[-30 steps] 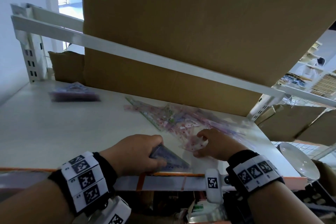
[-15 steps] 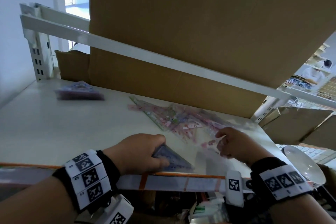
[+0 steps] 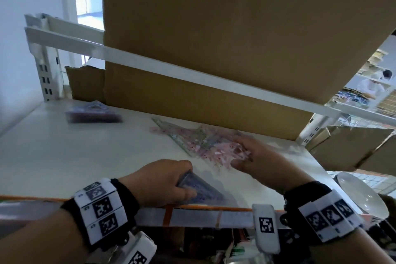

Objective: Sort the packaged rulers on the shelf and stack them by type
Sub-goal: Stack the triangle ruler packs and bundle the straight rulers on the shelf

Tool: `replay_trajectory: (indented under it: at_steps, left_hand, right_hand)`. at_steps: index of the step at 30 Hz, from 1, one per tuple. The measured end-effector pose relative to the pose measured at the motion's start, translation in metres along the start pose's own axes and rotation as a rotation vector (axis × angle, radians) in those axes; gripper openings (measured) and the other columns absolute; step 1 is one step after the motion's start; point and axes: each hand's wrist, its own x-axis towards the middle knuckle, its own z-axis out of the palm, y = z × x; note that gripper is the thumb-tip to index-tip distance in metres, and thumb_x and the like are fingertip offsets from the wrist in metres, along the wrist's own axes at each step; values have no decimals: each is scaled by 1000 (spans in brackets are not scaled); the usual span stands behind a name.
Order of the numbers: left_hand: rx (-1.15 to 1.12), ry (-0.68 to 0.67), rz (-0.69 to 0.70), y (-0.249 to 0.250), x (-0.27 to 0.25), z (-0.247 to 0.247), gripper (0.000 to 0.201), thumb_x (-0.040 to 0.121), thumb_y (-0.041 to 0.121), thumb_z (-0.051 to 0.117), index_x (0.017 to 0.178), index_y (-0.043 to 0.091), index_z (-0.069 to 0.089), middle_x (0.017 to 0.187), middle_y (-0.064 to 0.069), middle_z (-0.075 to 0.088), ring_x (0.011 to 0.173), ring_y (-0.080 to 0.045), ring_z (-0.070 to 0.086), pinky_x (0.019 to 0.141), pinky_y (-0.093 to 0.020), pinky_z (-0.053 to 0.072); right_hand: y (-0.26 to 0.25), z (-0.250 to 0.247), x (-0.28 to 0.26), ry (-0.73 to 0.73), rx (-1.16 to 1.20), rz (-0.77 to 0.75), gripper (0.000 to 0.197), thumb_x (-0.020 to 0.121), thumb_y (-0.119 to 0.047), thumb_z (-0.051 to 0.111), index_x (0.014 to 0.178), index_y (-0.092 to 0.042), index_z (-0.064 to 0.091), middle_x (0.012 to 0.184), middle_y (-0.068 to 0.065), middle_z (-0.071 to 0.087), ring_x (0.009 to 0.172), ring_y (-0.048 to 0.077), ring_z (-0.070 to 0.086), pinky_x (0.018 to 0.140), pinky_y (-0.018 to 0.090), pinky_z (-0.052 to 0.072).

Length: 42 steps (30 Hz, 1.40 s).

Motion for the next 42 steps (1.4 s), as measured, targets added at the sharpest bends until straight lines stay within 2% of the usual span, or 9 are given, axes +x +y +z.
replay_trajectory:
  at_steps: [5,8,11,14,17,20,30,37,42]
  left_hand:
    - [-60,6,-62,-16,-21,-13,31,82,60,60,93,33,50,83,8,59,74,-10,56,66,-33,46]
    - [-38,26,-115,-33,-43,-24,32,81,60,59,91,31,49,80,5,58,71,-12,55,64,-36,47]
    - [-35,42,-148,-49,-65,-33,30,83,60,58,89,33,46,80,8,54,71,-12,52,65,-36,44]
    - [-35,86,-199,-66,-89,-43,32,82,62,58,90,32,48,83,9,56,73,-9,53,66,-33,45]
    - [-32,142,-259,-77,-105,-49,33,83,60,57,93,30,49,87,7,57,77,-13,53,68,-34,45]
    - [-23,153,-249,-73,-105,-48,32,85,54,59,102,29,50,96,3,60,85,-19,55,73,-35,46]
    - [-52,174,-234,-71,-104,-49,38,88,51,64,107,22,51,99,-4,61,84,-25,55,67,-31,33]
    - [-67,181,-229,-71,-103,-49,39,88,48,65,111,18,53,100,-7,61,86,-30,56,67,-32,34]
    - [-65,185,-231,-71,-103,-49,37,89,47,64,108,18,53,97,-6,60,83,-29,55,67,-32,35]
  right_hand:
    - [-27,-2,19,-51,-61,-86,55,80,-55,67,130,-50,45,106,-31,61,92,-13,59,75,13,45]
    - [-55,-2,36,-90,-151,-144,58,83,-56,66,133,-53,37,95,-40,55,78,-23,52,64,5,39]
    - [-90,7,59,-153,-224,-216,62,83,-58,65,134,-57,29,103,-30,52,73,-24,47,63,5,35]
    - [-128,26,91,-234,-212,-298,69,78,-65,64,136,-52,28,108,-28,52,87,-11,54,74,14,44]
    - [-167,54,125,-280,-186,-360,74,81,-47,73,143,-35,34,134,-4,56,115,14,56,97,40,49]
    - [-205,84,152,-257,-271,-470,71,82,-37,76,142,-24,41,133,2,58,108,13,56,88,33,50]
    - [-268,146,210,-345,-504,-478,65,81,-44,75,138,-30,47,131,1,49,100,15,50,74,26,44]
    - [-272,167,227,-363,-588,-482,67,80,-43,76,139,-25,48,130,-1,57,110,19,55,83,29,49]
    - [-270,168,228,-379,-576,-462,86,79,-44,78,150,-26,33,143,0,50,124,22,51,89,30,45]
